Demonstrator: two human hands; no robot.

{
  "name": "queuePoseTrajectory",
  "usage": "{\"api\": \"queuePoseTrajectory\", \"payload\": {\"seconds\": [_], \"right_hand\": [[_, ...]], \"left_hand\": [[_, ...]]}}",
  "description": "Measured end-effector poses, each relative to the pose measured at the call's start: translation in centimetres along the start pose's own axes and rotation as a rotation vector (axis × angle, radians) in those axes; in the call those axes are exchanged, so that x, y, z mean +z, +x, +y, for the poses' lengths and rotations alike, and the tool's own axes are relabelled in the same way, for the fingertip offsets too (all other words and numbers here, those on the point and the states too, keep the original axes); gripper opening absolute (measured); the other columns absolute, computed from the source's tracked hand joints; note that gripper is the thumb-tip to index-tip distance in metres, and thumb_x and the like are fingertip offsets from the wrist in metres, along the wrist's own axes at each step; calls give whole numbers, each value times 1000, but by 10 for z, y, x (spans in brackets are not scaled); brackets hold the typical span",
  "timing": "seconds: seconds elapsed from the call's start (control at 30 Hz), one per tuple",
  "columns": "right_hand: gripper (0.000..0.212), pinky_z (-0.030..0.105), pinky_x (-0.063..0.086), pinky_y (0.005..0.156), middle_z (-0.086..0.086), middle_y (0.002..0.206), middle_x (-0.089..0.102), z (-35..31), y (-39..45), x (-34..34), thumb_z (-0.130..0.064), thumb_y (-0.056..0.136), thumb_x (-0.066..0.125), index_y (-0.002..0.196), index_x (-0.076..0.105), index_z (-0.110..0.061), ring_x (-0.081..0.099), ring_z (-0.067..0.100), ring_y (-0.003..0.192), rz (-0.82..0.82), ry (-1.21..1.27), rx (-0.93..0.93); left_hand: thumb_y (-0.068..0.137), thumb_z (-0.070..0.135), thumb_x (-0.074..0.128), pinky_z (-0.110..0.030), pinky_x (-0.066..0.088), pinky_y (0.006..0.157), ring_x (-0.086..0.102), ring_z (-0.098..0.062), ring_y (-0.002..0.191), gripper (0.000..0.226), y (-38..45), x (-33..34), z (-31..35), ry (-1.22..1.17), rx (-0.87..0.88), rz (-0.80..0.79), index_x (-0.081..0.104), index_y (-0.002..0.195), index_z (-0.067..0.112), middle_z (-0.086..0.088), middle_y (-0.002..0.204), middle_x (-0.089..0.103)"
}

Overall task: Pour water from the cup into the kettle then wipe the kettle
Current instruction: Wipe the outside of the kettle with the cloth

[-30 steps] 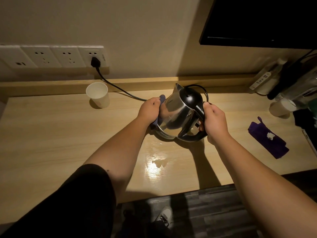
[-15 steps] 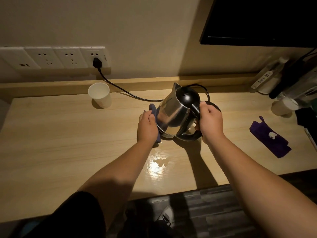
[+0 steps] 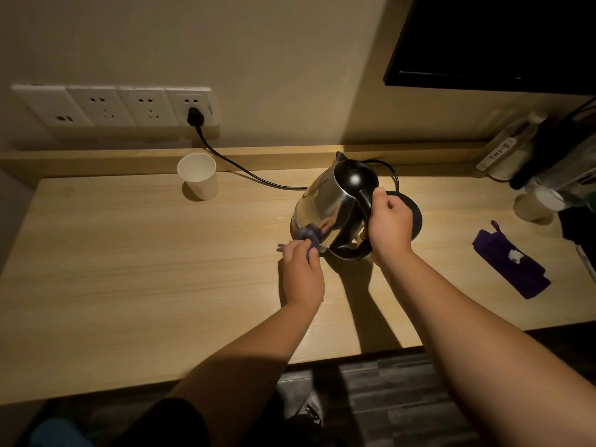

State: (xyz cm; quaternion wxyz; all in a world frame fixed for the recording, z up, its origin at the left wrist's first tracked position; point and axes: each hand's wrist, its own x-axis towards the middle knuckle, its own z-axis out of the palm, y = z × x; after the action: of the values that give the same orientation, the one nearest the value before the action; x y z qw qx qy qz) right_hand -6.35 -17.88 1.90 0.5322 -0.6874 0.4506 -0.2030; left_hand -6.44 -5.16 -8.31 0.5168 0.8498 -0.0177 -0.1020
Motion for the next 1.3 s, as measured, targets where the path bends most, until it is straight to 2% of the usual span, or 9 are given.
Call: {"api": "queuePoseTrajectory", "payload": {"seconds": [0.23,0.37,0.5,0.67,0.77,0.9,1.07,1.23,1.3], "right_hand": [[39,28,41,60,4,74,58,7,-7,2,-40,101,43,90,62,-8,53,14,68,-19,-80,-113],[34,30,43,65,-2,77,60,15,-4,2,-43,99,45,97,62,-13,56,14,74,-37,-110,-140],[36,36,49,73,1,91,65,24,-5,-1,-43,99,46,110,64,-14,61,19,87,-62,-168,-199],[37,38,52,77,2,96,68,24,1,-11,-44,100,45,115,64,-16,62,19,91,-93,-243,-244],[35,38,52,77,-1,92,68,20,11,-21,-46,100,45,109,66,-19,63,18,90,-179,-284,-265],[32,30,47,69,-5,88,67,12,30,-40,-45,101,45,102,69,-24,62,15,87,-336,-379,-309],[29,34,46,82,-14,99,66,-8,49,-67,-43,103,44,118,68,-36,60,15,98,-585,-470,-317],[29,41,44,96,-4,116,68,-20,71,-78,-42,103,45,125,65,-40,58,20,110,-721,-617,-379],[32,39,42,91,0,114,68,-24,76,-80,-41,103,44,125,67,-35,59,23,110,-762,-695,-422]], "left_hand": [[101,21,44,-20,36,93,51,-16,114,31,-20,21,-5,95,58,-137,60,125,11,0,130,49],[101,21,44,-23,39,93,52,-17,114,32,-11,15,-4,168,118,-271,60,128,15,0,132,49],[100,19,44,-19,34,88,52,-15,109,30,-2,1,0,200,172,-453,63,123,16,-2,127,53],[100,22,47,-18,33,89,52,-13,112,31,7,-32,-4,186,91,-571,60,128,20,-1,125,57],[100,21,48,-21,36,89,54,-14,113,30,10,-58,-4,147,53,-670,61,127,19,1,124,61],[100,20,49,-18,36,88,55,-9,109,29,12,-92,-1,113,21,-668,62,126,17,6,121,62],[100,21,49,-17,39,87,58,-9,107,29,13,-121,4,119,10,-650,64,125,17,5,119,65],[100,24,49,-30,48,94,63,-11,103,26,8,-136,15,42,-62,-688,67,119,22,7,112,69],[100,24,50,-33,50,93,65,-16,103,24,3,-138,18,-31,-112,-701,68,116,21,3,109,71]]}}
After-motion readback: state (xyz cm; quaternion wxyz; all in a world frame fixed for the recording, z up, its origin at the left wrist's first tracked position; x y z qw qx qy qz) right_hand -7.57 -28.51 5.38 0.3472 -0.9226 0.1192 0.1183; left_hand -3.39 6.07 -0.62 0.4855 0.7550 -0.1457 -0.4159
